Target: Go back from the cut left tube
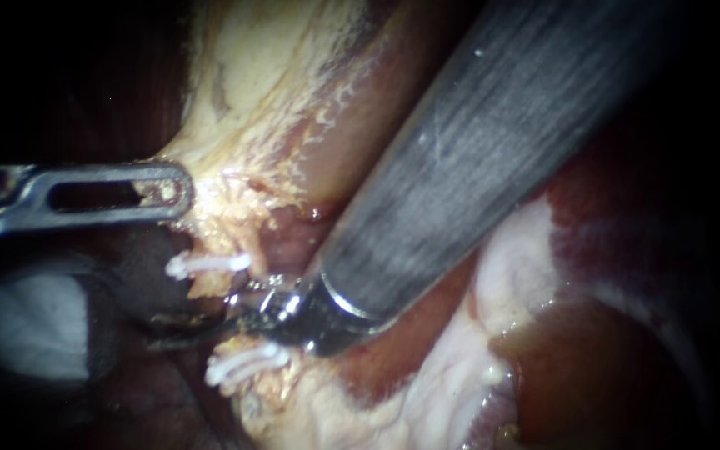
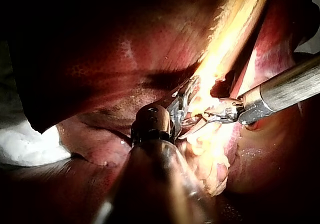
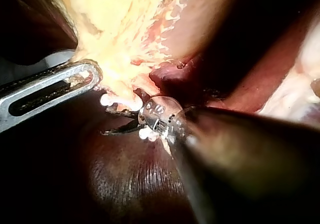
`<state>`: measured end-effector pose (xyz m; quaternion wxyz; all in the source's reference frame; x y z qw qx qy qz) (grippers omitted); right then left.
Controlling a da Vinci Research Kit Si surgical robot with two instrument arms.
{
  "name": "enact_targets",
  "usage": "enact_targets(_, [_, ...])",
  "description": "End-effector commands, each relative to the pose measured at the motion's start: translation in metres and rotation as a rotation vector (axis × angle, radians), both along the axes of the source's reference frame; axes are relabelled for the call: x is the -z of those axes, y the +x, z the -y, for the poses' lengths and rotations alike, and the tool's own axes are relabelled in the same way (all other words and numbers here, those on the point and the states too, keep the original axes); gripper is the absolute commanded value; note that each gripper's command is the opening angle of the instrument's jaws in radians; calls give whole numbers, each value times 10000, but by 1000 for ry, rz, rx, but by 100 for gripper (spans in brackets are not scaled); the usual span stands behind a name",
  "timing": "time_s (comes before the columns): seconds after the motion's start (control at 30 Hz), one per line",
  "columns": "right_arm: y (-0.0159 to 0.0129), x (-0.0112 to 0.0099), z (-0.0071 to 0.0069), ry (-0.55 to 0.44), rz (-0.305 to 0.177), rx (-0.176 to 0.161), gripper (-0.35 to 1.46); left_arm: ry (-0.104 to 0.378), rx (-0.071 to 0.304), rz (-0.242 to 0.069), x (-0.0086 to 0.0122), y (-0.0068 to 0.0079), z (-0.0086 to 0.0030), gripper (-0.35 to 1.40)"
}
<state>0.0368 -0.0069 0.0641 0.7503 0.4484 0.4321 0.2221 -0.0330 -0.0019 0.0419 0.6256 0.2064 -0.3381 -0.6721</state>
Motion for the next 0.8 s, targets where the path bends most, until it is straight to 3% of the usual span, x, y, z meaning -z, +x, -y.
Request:
enact_targets(0.03, [0, 2, 0, -1, 0, -2, 68, 0, 0, 0, 0, 0, 0, -35])
enact_targets(0.4, [-11, 9, 4, 4, -3, 5, 74, 0, -1, 0, 0, 1, 0, -35])
enact_targets(0.8, [-56, 45, 7, -147, -103, 67, 122, 5, 3, 2, -1, 2, -1, -35])
